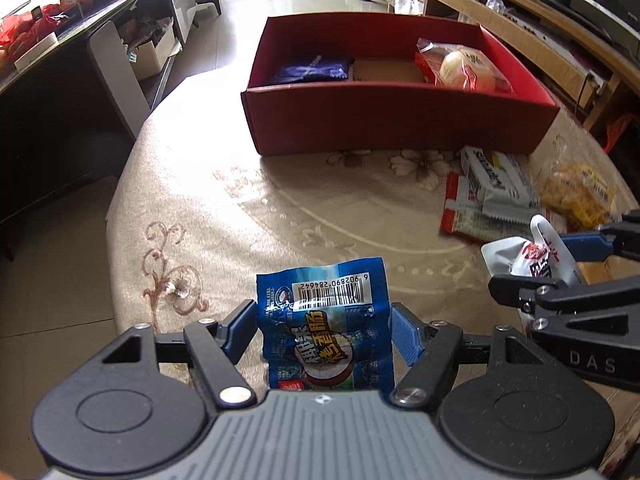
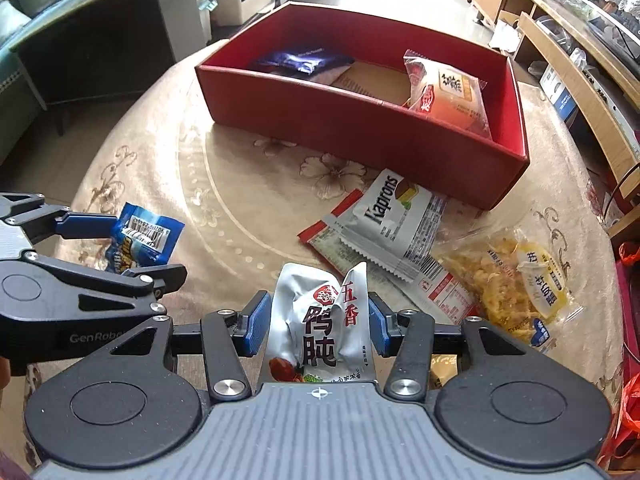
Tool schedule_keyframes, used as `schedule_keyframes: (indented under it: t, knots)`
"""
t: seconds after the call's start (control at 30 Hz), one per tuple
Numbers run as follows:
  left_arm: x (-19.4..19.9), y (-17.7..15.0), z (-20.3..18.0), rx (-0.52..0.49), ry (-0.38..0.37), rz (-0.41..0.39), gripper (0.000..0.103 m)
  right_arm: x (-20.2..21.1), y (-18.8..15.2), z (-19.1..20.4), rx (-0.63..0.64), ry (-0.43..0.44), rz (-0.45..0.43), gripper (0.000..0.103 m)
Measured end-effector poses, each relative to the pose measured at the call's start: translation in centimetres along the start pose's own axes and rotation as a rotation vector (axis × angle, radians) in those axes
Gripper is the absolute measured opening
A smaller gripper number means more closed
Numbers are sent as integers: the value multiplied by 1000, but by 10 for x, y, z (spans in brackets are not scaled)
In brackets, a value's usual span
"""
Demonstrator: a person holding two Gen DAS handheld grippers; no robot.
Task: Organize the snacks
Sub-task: 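Lift and carry both held packets over the red box with both tools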
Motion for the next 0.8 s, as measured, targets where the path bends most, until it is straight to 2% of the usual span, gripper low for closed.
schedule_keyframes:
  t: [0.1,0.3,0.8]
  knots:
    - [2,5,3,27,-19,-4,66,4,3,-4,-11,-2,-17,58]
    - [-3,10,4,42,-8,-7,66,8,7,-12,-33,-9,-34,58]
    - [2,19,-8,26,-18,-36,66,15,13,-18,-27,-38,-75,58]
Point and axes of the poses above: each gripper's, at about its wrist camera, not at the fingertips, and x roughly against the way its jaws point, z to its left, y to its top, the point moved 2 cm from there along -x, roughly the way its jaws point, and after that the axes turned 5 degrees about -y, right-handed, at the moved point
